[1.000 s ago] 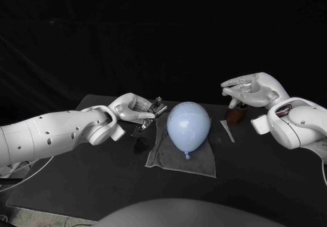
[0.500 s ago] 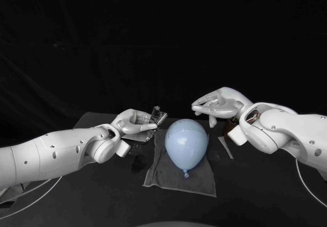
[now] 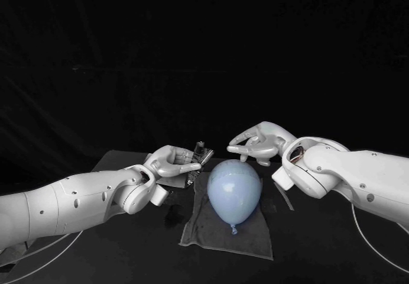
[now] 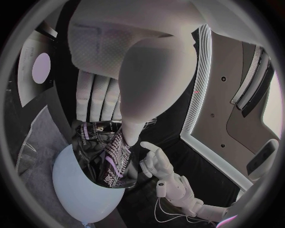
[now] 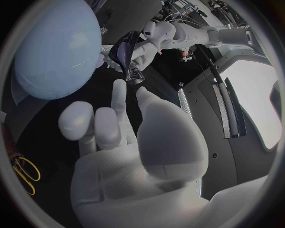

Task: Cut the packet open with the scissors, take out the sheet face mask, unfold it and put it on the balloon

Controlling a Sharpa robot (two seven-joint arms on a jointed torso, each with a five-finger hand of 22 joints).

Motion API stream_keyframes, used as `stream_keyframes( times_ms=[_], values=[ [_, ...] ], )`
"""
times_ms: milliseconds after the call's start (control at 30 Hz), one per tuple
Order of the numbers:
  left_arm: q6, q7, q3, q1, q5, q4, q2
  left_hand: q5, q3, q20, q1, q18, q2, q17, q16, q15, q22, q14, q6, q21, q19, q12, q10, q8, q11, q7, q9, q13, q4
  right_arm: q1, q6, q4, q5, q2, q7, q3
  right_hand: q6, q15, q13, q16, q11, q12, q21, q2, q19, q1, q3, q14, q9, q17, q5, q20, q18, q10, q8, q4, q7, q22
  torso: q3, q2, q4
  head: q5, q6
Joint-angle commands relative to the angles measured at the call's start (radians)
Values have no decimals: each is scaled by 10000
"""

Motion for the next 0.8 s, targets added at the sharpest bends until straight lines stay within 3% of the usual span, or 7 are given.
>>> stream_keyframes(
  times_ms=[33,133,400,667,800],
  values=[
    [-197,360,16,20,-417,-5,55,-14,48,-32,-3,-42,-85,13,-35,9,-5,40,32,55,70,-29,-25,-29,11,5,-3,-2,1,8,-25,-57,-359,151,-129,11,-138,8,1125,604,42,792,402,116,59,110,-273,343,54,661,-15,56,-143,-388,37,95,18,537,-11,9,-25,-4,31],
    [-246,394,17,19,-506,2,88,-14,48,-32,-3,-42,-85,13,-35,9,-5,40,32,55,70,-29,-25,-29,11,5,-3,-2,1,9,104,-128,-432,311,-176,12,-231,37,2340,1071,88,1767,725,216,142,144,-564,417,92,1189,-32,95,-207,-514,23,146,40,992,-7,8,-16,-34,26],
    [-339,448,20,19,-581,119,122,-14,59,-31,17,-46,-90,11,-46,11,-8,30,28,51,72,-33,-35,-33,11,3,-5,-4,-8,3,418,-437,-567,710,-314,11,-442,83,2855,1262,133,2103,852,261,146,158,-826,434,93,1392,-46,133,-227,-623,-56,152,104,1169,-11,6,-5,-115,-14],
    [-356,472,30,19,-592,281,117,-14,66,-31,32,-49,-91,10,-53,12,-10,23,27,48,72,-34,-41,-36,11,2,-6,-4,-13,-10,297,-741,-688,935,-337,9,-694,136,3200,1387,193,2332,880,327,110,269,-986,441,77,1535,-45,180,-226,-683,-161,132,177,1213,-15,4,9,-131,-33],
    [-364,478,37,19,-594,329,105,-14,71,-32,40,-51,-91,9,-58,13,-12,18,26,46,72,-35,-44,-38,13,2,-7,-5,-15,-17,535,-787,-724,1012,-315,8,-727,144,3260,1419,201,2364,906,341,117,335,-1011,444,80,1572,-47,191,-231,-702,-170,113,186,1254,-13,1,-9,-105,-63]
  ],
)
